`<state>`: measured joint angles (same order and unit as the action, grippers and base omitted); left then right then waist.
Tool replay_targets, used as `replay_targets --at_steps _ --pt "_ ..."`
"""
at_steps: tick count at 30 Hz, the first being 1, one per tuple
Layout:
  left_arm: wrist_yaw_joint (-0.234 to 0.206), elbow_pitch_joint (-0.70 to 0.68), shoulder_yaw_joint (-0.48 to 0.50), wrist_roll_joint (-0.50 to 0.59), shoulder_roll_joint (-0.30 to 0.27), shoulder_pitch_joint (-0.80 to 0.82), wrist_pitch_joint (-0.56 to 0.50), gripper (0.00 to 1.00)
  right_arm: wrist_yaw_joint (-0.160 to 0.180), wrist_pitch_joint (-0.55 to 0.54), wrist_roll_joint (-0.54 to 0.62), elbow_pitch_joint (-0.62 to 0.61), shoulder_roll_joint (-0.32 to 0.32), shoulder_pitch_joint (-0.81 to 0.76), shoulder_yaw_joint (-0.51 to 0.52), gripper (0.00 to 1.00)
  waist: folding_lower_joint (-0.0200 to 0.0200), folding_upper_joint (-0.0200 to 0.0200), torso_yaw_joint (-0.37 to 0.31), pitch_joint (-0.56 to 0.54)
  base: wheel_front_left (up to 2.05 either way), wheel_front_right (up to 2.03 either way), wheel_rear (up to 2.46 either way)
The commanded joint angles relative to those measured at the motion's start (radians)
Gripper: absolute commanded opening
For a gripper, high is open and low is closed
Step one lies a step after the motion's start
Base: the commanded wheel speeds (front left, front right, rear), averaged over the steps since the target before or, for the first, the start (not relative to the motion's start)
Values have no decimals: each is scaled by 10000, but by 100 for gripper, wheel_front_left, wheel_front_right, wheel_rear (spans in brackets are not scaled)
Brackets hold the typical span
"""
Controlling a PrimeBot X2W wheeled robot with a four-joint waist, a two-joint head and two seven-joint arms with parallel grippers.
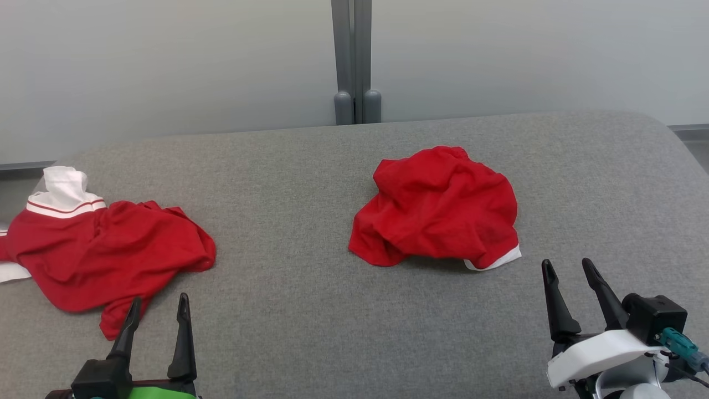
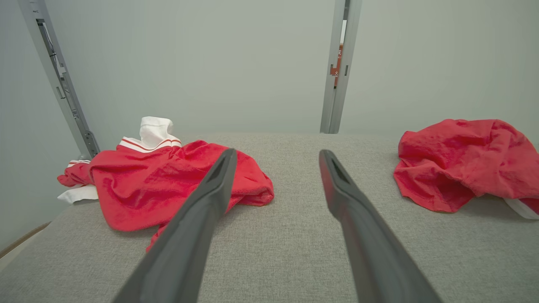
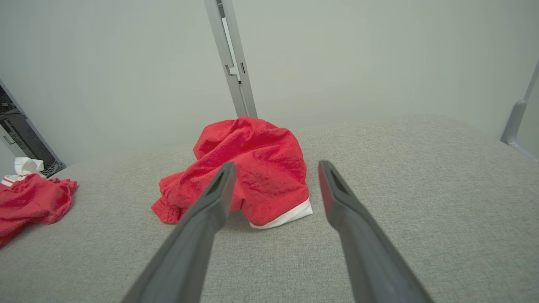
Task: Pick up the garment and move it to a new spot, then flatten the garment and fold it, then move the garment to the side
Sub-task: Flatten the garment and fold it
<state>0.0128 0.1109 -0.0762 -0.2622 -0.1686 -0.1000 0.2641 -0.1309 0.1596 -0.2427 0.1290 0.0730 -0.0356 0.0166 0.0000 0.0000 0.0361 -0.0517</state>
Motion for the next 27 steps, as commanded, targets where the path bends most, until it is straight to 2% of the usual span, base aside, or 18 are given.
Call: replay_targets --at_steps 1,18,27 --pt "-51 -10 -11 -95 -62 -29 5 100 3 4 43 -14 -13 -99 21 100 0 0 5 8 0 0 0" --pt "-144 23 -63 -115 -65 -9 5 100 3 -10 27 100 16 -78 96 100 0 0 34 53 0 0 0" --pt "-211 60 -108 -94 -1 144 4 100 3 -83 106 511 320 889 4 100 0 0 65 194 0 0 0"
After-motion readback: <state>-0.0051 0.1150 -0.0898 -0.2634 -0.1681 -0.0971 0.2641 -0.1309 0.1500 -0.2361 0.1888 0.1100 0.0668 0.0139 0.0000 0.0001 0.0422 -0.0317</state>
